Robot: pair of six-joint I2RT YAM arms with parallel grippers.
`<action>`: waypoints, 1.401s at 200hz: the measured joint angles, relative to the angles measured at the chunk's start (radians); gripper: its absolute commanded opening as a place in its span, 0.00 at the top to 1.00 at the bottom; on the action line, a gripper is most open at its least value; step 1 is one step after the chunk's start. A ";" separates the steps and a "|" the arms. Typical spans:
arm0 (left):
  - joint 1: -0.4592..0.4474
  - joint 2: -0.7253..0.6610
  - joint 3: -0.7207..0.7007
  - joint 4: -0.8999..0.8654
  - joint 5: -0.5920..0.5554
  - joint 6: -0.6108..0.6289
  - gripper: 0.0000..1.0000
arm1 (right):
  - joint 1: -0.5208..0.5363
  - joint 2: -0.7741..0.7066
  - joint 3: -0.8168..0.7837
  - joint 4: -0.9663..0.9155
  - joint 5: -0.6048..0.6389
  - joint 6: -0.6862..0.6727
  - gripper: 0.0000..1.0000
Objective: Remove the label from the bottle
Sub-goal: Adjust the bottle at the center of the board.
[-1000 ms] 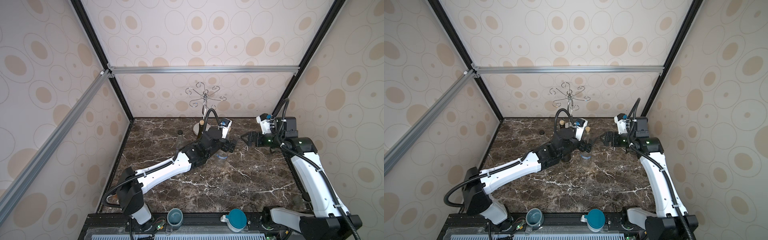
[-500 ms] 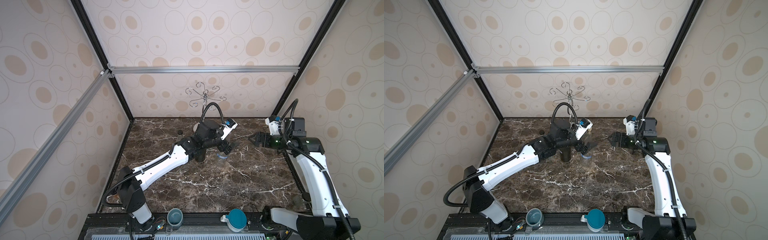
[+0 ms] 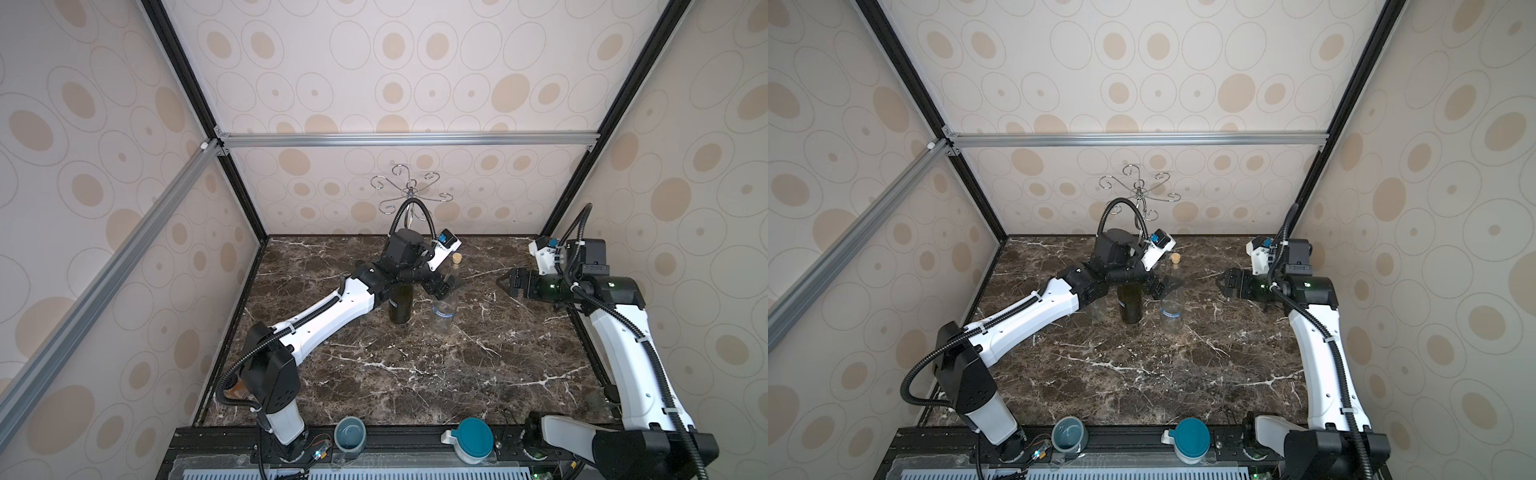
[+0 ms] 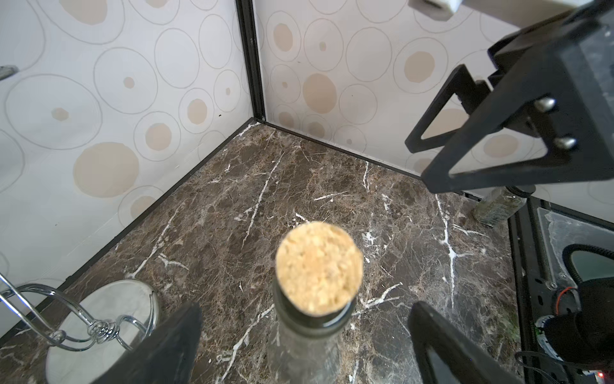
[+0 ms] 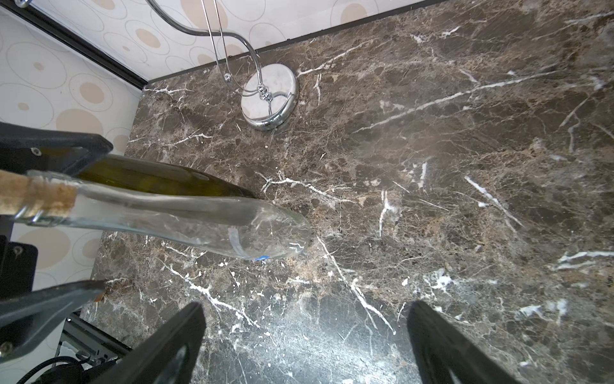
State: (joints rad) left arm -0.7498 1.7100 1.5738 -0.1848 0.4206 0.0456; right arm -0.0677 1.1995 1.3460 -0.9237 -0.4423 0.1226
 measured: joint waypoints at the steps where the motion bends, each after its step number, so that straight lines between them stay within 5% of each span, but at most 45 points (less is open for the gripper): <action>1: 0.001 0.001 0.000 0.001 0.004 0.000 0.08 | 0.000 0.000 0.000 0.000 0.000 0.000 0.02; 62: 0.034 0.048 0.033 0.041 0.118 0.004 0.24 | 0.000 0.000 -0.019 0.003 -0.007 0.000 0.03; 96: 0.038 0.080 0.053 0.053 0.155 0.005 0.45 | 0.000 0.000 -0.023 0.004 -0.011 -0.001 0.04; 161: 0.037 0.086 0.053 0.064 0.146 0.007 0.67 | 0.000 -0.005 -0.035 0.012 -0.014 -0.001 0.04; 202: 0.022 0.083 0.052 0.077 0.053 -0.029 0.76 | 0.000 -0.010 -0.036 0.031 -0.035 0.008 0.04; 280: -0.138 0.069 0.050 0.079 -0.388 -0.224 0.80 | -0.001 -0.012 -0.040 0.046 -0.059 0.016 0.05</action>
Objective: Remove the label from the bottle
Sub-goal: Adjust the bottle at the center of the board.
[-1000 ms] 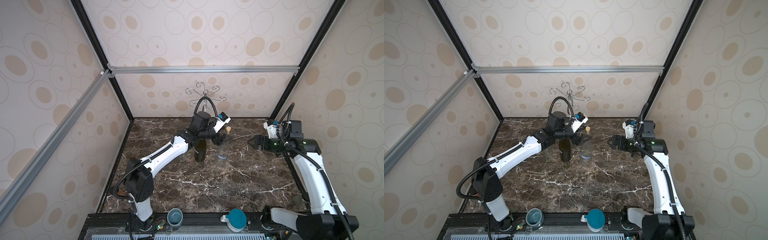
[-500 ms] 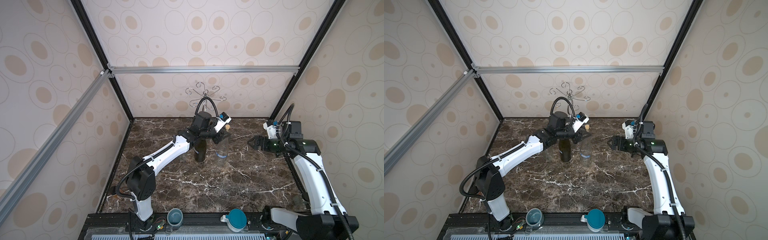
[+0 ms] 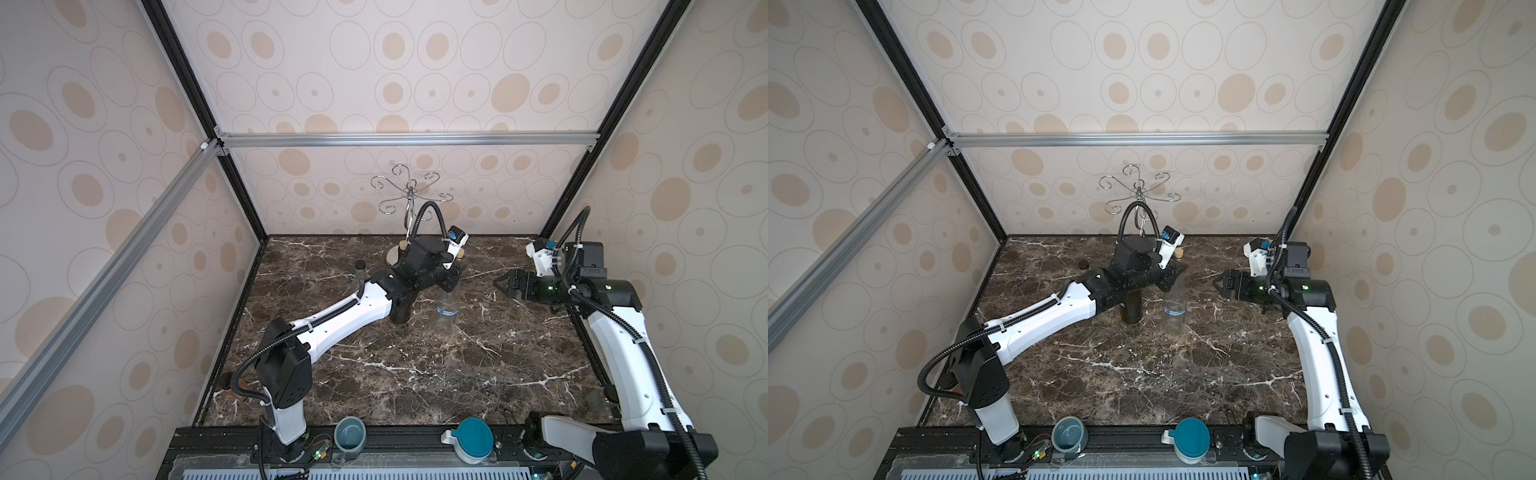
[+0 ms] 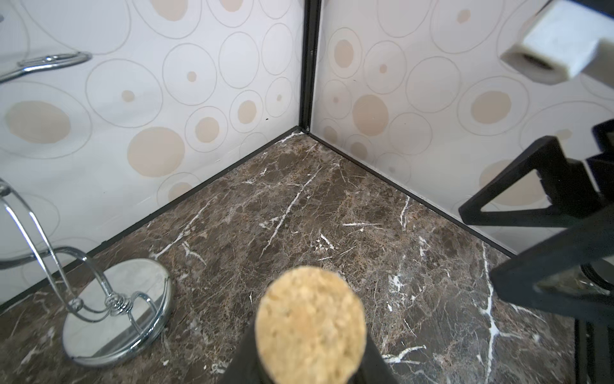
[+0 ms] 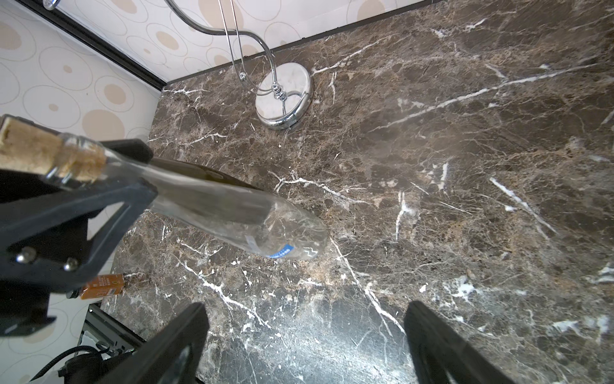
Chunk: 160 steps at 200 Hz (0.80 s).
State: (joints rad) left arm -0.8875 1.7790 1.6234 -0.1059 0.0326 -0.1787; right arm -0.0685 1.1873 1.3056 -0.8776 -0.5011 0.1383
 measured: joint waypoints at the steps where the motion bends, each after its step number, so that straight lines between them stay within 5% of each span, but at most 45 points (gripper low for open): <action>1: -0.003 0.000 0.000 0.000 -0.013 -0.005 0.80 | 0.000 0.000 0.000 0.000 0.000 0.000 0.05; 88: -0.127 0.002 -0.005 0.011 -0.381 -0.128 0.73 | 0.000 -0.006 -0.016 0.008 -0.004 0.003 0.05; 122: -0.129 0.016 -0.005 0.026 -0.408 -0.144 0.60 | 0.000 -0.006 -0.016 0.008 -0.004 0.003 0.05; 160: -0.132 0.016 -0.004 0.068 -0.409 -0.173 0.32 | 0.000 -0.006 -0.016 0.008 -0.004 0.003 0.05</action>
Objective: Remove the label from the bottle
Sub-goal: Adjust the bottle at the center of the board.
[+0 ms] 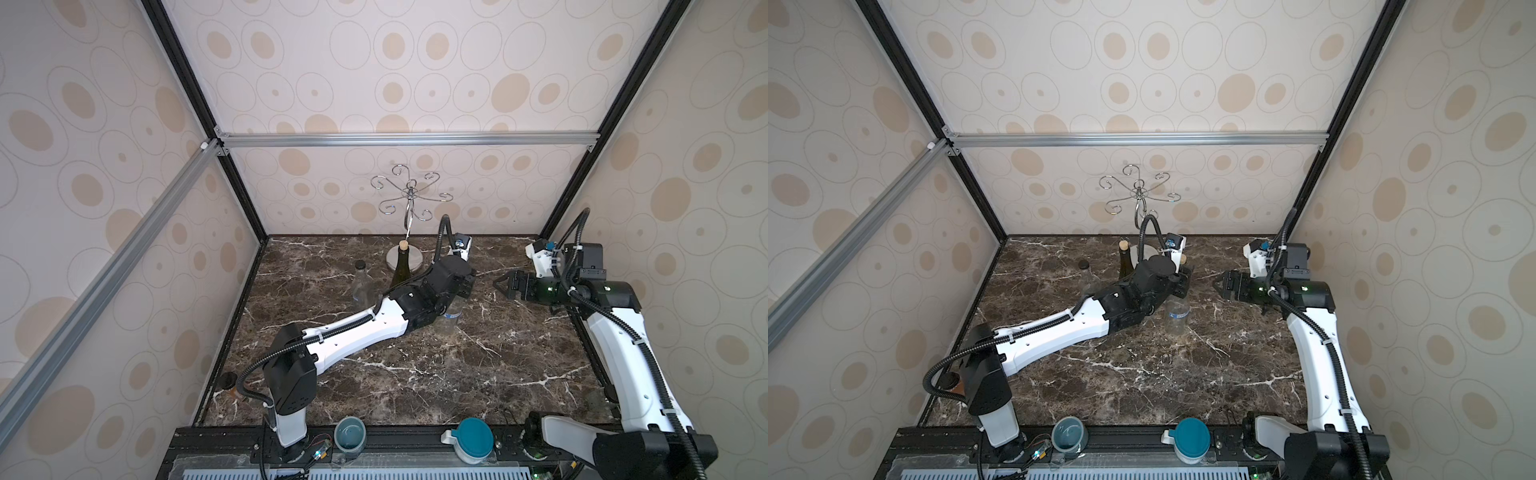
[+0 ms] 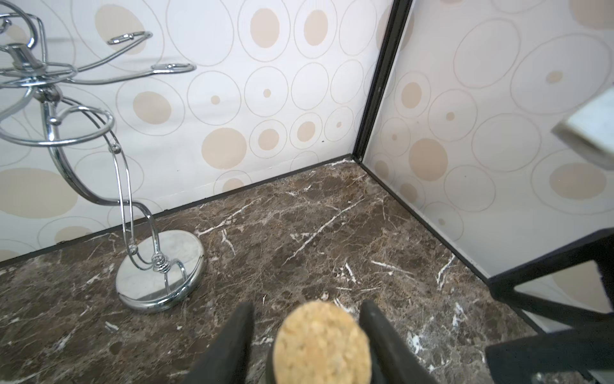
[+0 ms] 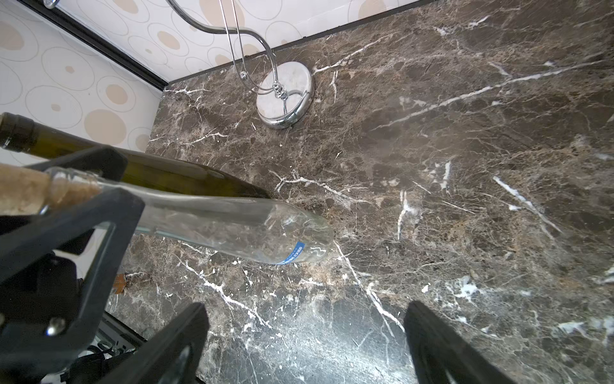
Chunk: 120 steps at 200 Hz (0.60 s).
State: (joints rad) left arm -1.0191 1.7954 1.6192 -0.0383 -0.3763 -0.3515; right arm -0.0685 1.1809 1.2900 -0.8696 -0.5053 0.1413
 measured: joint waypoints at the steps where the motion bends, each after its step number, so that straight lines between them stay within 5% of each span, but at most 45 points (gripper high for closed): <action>1: 0.000 0.000 0.000 0.000 -0.001 0.002 0.31 | 0.000 0.000 0.000 0.000 0.000 0.000 0.05; 40: -0.001 -0.011 -0.016 -0.001 0.019 0.001 0.01 | 0.000 0.000 0.000 0.000 -0.002 0.000 0.04; 120: 0.058 -0.176 -0.132 -0.058 0.323 0.153 0.00 | 0.000 -0.003 -0.027 -0.012 -0.030 -0.011 0.09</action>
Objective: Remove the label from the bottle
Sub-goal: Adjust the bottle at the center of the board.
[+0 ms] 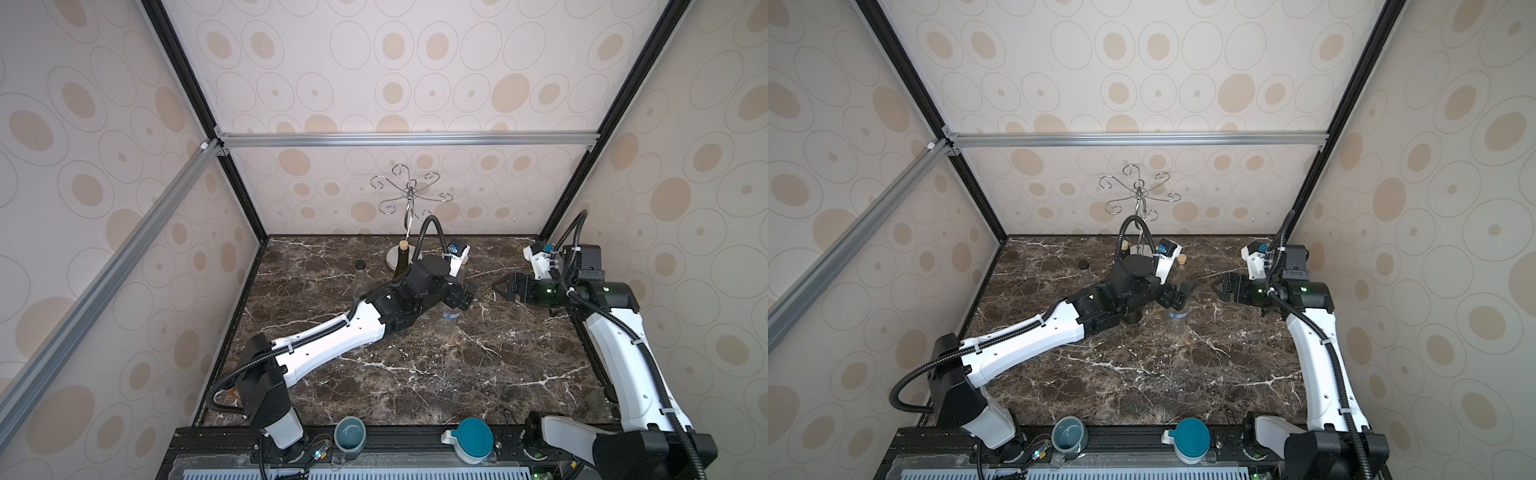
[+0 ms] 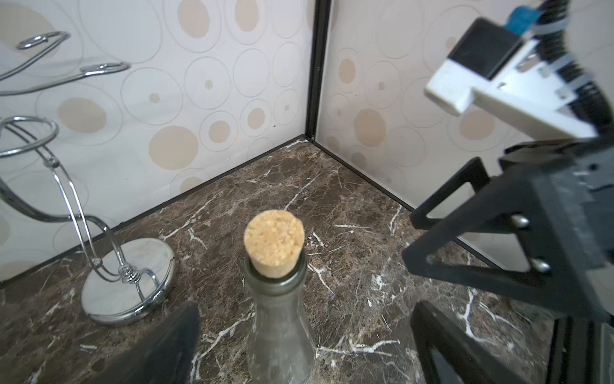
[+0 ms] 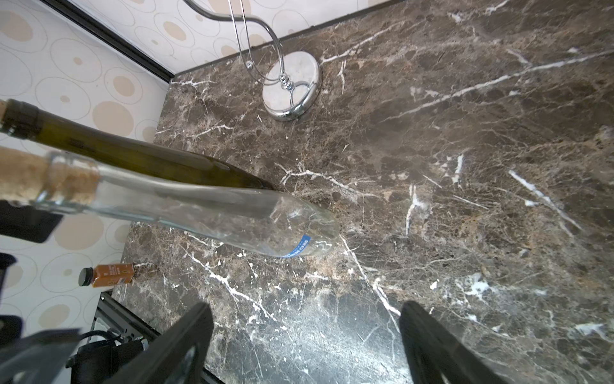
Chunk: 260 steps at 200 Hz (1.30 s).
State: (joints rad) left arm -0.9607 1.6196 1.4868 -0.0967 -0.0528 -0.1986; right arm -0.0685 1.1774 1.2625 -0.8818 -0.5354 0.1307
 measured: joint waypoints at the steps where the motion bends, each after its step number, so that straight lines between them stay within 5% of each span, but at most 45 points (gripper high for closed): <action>1: 0.003 -0.002 0.000 0.000 0.009 0.004 0.00 | 0.000 0.000 -0.001 0.000 0.000 0.000 0.09; 54: 0.109 -0.009 0.010 -0.076 0.307 0.159 0.00 | 0.000 -0.031 -0.047 -0.025 -0.038 0.000 0.09; 112: 0.208 0.028 0.026 -0.061 0.568 0.200 0.02 | 0.000 -0.036 -0.051 -0.031 -0.042 0.000 0.08; 197: 0.226 0.150 0.110 -0.043 0.655 0.225 0.13 | 0.000 -0.035 -0.051 -0.030 -0.039 0.003 0.08; 260: 0.226 0.166 0.124 0.004 0.677 0.211 0.39 | 0.000 -0.035 -0.051 -0.022 -0.037 0.003 0.08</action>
State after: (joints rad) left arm -0.7345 1.7855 1.6112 -0.0925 0.6243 0.0124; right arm -0.0685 1.1423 1.2114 -0.9039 -0.5724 0.1337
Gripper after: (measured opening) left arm 0.651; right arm 0.915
